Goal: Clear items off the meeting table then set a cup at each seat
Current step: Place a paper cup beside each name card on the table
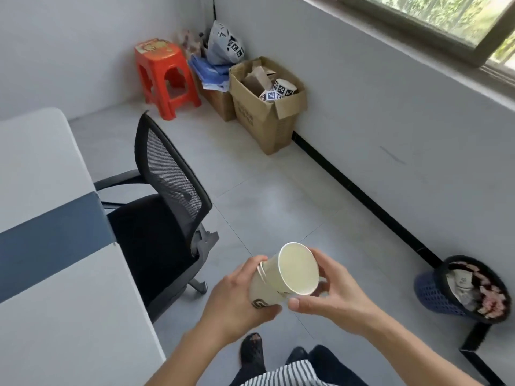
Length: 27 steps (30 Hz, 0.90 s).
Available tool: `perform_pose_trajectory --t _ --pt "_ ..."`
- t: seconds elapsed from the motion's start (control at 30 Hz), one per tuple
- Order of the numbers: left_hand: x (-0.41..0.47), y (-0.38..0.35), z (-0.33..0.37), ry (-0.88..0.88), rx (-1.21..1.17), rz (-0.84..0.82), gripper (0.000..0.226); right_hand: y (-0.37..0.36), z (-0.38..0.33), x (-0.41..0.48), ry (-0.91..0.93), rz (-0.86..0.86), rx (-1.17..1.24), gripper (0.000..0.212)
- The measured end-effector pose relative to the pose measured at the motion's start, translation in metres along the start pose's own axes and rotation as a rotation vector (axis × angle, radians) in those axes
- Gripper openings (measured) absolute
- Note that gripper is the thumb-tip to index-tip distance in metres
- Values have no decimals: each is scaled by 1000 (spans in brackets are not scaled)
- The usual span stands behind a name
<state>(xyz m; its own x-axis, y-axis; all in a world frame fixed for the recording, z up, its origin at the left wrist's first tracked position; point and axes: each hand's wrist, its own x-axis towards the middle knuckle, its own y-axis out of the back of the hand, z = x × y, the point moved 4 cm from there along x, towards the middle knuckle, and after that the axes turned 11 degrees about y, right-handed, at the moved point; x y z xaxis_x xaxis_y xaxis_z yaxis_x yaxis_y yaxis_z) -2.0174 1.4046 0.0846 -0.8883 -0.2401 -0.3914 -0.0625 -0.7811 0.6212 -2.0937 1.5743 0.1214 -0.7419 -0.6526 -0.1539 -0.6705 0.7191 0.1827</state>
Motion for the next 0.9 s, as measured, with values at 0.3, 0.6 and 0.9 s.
perform_pose_trajectory --t 0.3,0.6,0.9 --pt "123 29 24 206 -122 138 80 109 13 140 133 145 -44 56" --pt "239 85 85 313 -340 379 76 235 29 298 63 108 -113 53" --pt "325 144 47 483 -470 526 74 219 8 482 157 -56 -89 59"
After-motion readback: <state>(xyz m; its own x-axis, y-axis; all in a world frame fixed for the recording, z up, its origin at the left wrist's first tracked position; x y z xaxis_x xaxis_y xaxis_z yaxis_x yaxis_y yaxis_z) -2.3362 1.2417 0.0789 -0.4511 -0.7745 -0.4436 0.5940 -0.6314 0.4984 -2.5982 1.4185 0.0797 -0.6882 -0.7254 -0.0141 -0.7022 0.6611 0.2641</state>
